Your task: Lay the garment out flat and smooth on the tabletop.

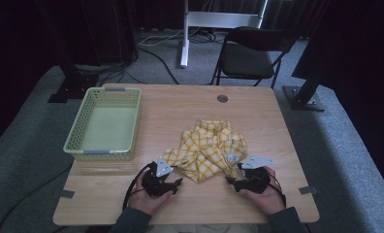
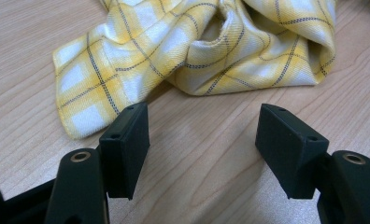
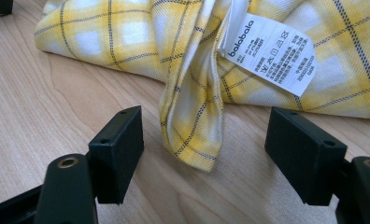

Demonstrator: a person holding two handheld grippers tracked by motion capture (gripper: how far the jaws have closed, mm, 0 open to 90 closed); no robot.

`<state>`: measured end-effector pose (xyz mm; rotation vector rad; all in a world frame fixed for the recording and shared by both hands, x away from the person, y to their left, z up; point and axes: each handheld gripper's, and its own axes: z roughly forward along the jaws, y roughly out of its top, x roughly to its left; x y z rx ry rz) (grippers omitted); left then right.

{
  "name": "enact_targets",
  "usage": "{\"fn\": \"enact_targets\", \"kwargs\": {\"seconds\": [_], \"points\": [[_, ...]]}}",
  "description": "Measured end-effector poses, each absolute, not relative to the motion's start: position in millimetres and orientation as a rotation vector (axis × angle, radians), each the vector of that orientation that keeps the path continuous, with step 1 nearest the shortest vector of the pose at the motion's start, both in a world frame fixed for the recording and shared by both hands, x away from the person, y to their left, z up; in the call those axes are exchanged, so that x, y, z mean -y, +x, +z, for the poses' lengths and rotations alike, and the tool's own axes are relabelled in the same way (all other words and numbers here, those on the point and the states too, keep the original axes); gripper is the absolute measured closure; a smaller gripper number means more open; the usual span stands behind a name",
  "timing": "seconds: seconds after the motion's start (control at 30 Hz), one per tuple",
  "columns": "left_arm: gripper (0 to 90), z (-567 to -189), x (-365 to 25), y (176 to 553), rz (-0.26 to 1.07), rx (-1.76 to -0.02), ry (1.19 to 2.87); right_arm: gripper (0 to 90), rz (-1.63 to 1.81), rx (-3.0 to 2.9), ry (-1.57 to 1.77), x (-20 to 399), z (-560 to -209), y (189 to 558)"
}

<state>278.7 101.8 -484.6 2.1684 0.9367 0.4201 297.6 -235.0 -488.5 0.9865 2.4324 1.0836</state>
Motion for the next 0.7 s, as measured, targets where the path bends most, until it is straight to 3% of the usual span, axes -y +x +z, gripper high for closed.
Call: {"fn": "enact_targets", "kwargs": {"seconds": [0.13, 0.37, 0.7], "points": [[35.8, -485, -102, 279, 0.420, -0.937, 2.168, 30.3, 1.086, -2.432, 0.985, 236, -488, 297], [35.7, -484, -102, 279, 0.420, -0.940, 2.167, 42.5, 1.170, -2.412, 1.036, 247, -484, 298], [35.7, -484, -102, 279, 0.419, -0.940, 2.169, 44.7, 1.207, -2.369, 1.021, 250, -474, 295]]}}
